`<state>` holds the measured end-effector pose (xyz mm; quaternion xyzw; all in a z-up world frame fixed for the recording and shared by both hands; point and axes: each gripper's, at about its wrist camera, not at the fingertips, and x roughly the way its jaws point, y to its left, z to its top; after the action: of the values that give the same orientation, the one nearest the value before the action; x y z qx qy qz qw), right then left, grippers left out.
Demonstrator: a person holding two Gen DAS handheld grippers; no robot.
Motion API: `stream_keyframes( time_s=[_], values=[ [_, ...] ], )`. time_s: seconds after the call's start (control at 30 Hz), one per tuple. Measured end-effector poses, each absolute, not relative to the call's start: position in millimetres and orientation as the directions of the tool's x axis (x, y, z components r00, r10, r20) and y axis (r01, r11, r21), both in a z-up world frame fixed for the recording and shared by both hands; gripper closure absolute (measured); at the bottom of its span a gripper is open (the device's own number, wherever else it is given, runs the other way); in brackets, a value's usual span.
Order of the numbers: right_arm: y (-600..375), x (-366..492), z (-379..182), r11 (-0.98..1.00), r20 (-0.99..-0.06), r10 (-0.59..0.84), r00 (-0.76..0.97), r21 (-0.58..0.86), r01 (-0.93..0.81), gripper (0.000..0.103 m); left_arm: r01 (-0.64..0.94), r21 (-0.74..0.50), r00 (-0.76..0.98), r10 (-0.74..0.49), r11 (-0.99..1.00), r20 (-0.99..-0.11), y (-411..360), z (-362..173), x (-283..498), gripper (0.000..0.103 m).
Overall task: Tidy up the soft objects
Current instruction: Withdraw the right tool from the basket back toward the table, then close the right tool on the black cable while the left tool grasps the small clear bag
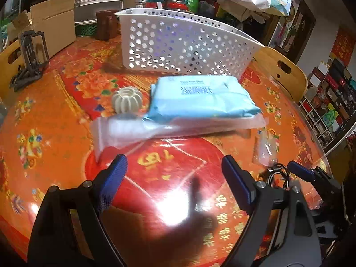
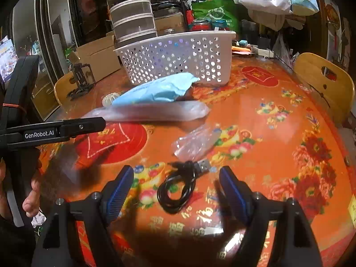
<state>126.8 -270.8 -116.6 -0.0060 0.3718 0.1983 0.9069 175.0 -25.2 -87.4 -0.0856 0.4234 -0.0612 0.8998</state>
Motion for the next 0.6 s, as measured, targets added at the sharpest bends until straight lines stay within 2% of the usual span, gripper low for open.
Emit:
stream_keyframes(
  time_s=[0.07, 0.1, 0.13, 0.17, 0.2, 0.23, 0.3, 0.4, 0.6],
  values=[
    [-271, 125, -119, 0.925, -0.680, 0.343, 0.648, 0.123, -0.361, 0.025, 0.045, -0.205, 0.629, -0.187, 0.978, -0.754, -34, -89, 173, 0.018],
    [-271, 124, -120, 0.925, -0.681, 0.340, 0.649, 0.117, -0.362, 0.031, 0.046, -0.205, 0.627, -0.188, 0.978, -0.756, -38, -91, 172, 0.018],
    [-271, 123, -122, 0.924, -0.685, 0.338, 0.645, 0.113, -0.365, 0.044, 0.048, -0.204, 0.624, -0.189, 0.978, -0.758, -42, -92, 172, 0.018],
    [-270, 123, -124, 0.923, -0.691, 0.338, 0.639, 0.109, -0.370, 0.052, 0.047, -0.205, 0.620, -0.189, 0.978, -0.761, -45, -94, 172, 0.018],
    [-269, 121, -124, 0.922, -0.686, 0.335, 0.646, 0.098, -0.374, 0.067, 0.042, -0.206, 0.616, -0.187, 0.978, -0.765, -48, -96, 172, 0.018],
    [-270, 120, -125, 0.916, -0.683, 0.349, 0.642, 0.104, -0.387, 0.071, 0.038, -0.209, 0.612, -0.188, 0.977, -0.768, -51, -97, 172, 0.018],
    [-273, 120, -125, 0.910, -0.680, 0.365, 0.636, 0.116, -0.398, 0.071, 0.029, -0.218, 0.609, -0.190, 0.976, -0.770, -57, -98, 172, 0.018],
    [-282, 118, -124, 0.900, -0.672, 0.390, 0.630, 0.131, -0.417, 0.085, 0.021, -0.222, 0.609, -0.188, 0.975, -0.770, -70, -100, 172, 0.018],
    [-315, 122, -123, 0.911, -0.674, 0.375, 0.637, 0.140, -0.388, 0.094, 0.069, -0.211, 0.590, -0.211, 0.975, -0.779, -116, -106, 177, 0.018]
  ],
)
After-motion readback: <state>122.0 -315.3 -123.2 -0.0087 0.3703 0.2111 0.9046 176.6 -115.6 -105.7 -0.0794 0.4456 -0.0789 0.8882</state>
